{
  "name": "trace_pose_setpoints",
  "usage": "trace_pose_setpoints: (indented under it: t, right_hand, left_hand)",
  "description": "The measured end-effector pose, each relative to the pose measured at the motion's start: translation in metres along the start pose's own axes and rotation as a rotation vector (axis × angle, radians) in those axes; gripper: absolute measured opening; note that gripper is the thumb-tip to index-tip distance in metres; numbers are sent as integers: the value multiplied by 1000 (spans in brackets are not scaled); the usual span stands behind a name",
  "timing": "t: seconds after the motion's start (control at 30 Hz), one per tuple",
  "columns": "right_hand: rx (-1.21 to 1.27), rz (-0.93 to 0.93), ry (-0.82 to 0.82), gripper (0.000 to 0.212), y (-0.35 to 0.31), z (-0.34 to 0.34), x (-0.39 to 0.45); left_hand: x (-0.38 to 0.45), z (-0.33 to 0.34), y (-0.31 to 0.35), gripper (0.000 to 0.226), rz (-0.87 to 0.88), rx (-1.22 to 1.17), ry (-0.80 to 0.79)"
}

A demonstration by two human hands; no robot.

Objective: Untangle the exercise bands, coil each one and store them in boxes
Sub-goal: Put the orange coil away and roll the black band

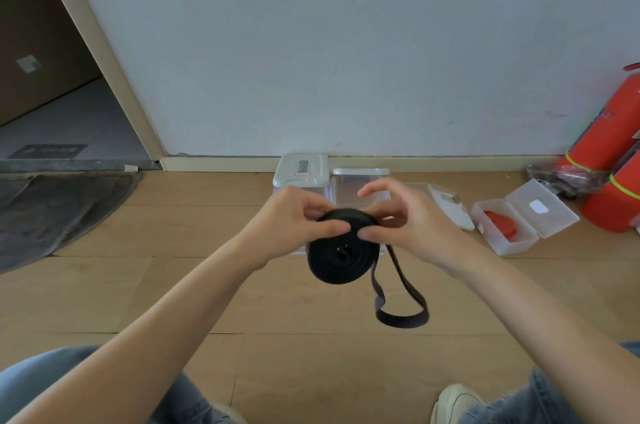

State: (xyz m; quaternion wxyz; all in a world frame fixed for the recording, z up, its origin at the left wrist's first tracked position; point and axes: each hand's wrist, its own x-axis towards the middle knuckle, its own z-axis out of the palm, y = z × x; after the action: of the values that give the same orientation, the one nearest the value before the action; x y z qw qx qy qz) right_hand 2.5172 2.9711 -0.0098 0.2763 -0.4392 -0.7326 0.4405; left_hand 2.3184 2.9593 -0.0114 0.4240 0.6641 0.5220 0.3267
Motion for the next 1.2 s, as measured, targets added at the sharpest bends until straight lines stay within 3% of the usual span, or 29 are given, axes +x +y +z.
trace_pose_setpoints:
  t: [0.07,0.13,0.23,0.3,0.43,0.5,0.67,0.77,0.9,1.07,1.2]
  right_hand:
    - [110,11,58,28,2,-6,2]
    - [28,-14,101,21,4,-7,3]
    - [-161,-35,54,22,7,-1,4]
    - [-163,-13,17,23,9,0,4]
    - [317,65,51,47,12,-8,3]
    - [534,47,119,47,13,-5,3]
    - [638,-2,140,45,11,15,2]
    - [555,12,207,33,12,14,2]
    - [324,-31,265,26,8,-4,2]
    - [3,-118,121,27,1,-7,0]
    - [-165,-198,-26,34,-1,-9,0]
  left_hand:
    - [1,-6,4,9,-40,-197,38]
    - [1,-9,7,10,-59,-234,-10]
    - [-2,-4,5,16,-73,13,-169]
    - [-2,1,2,17,-62,96,-185]
    - [1,-11,4,19,-136,-340,6]
    - [5,-18,4,20,-161,-542,138]
    - [6,-9,2,29,-169,-720,258]
    - [5,-2,-4,31,-155,-704,238]
    - [3,-16,-1,31,-188,-460,5]
    - [1,-10,2,35,-133,-171,-213]
    - [-2,-6,2,29,-174,-138,-316]
